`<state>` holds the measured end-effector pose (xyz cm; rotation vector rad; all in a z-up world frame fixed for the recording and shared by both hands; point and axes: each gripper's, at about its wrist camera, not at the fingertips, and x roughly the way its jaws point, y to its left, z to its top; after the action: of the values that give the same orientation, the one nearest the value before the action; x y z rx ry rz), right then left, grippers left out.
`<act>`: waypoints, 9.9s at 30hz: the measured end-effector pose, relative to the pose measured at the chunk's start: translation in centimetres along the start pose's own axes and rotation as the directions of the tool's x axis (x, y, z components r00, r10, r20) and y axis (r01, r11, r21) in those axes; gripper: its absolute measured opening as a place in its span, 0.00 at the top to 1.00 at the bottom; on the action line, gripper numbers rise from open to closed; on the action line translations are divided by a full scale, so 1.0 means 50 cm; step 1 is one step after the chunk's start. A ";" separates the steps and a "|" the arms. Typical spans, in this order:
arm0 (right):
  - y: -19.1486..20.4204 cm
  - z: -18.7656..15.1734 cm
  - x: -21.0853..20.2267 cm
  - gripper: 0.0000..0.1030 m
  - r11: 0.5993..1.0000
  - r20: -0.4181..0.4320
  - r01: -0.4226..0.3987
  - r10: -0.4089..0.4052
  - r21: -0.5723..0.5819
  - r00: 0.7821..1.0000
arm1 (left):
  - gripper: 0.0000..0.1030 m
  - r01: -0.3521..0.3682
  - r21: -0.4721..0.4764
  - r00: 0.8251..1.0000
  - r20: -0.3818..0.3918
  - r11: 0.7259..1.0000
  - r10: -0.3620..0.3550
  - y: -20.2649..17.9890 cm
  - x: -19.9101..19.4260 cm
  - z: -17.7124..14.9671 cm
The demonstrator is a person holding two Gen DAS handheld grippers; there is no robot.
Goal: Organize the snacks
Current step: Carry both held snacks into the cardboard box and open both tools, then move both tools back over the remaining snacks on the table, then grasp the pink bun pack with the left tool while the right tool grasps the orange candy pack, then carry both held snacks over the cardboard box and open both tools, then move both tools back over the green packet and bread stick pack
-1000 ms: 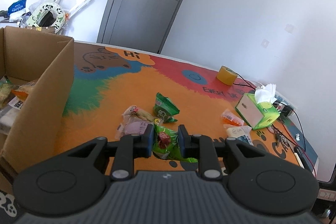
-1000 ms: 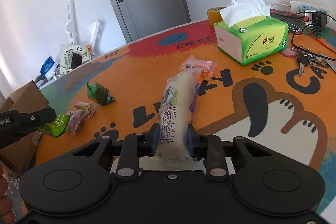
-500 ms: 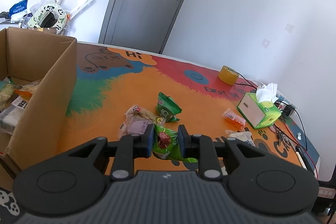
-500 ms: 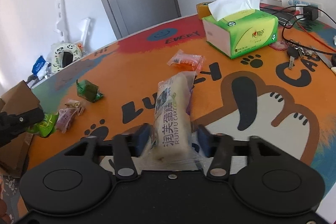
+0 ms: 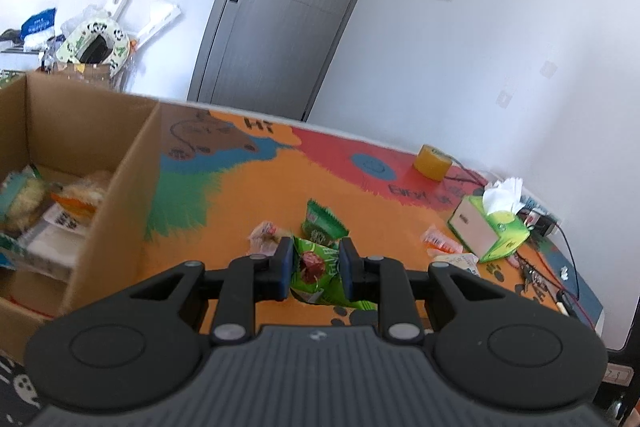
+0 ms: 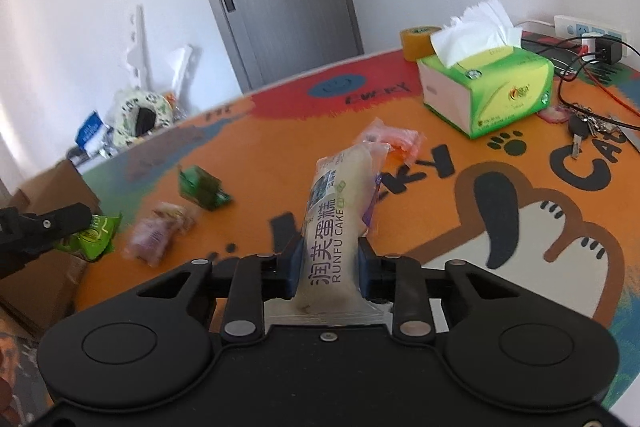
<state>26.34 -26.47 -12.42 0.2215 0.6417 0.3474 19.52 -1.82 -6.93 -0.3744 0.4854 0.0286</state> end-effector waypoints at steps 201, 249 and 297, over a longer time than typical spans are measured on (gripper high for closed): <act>-0.089 0.145 0.199 0.77 0.998 -0.112 -0.014 0.007 -0.066 0.994 | 0.60 -0.222 0.040 0.960 -0.169 0.974 0.225 0.005 0.198 0.061; 0.254 0.111 -0.018 0.79 0.954 0.015 -0.296 0.297 -0.053 0.955 | 0.60 -0.205 -0.062 0.974 0.082 0.977 0.209 0.211 -0.148 0.169; 0.424 0.059 -0.030 0.56 0.935 -0.048 -0.323 0.320 -0.143 0.946 | 0.37 -0.171 -0.124 0.983 0.048 0.977 0.178 0.346 -0.160 0.160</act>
<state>21.80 -7.85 -2.81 0.1785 0.6001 0.7127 14.03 17.64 -2.67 -0.4463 0.4578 0.2399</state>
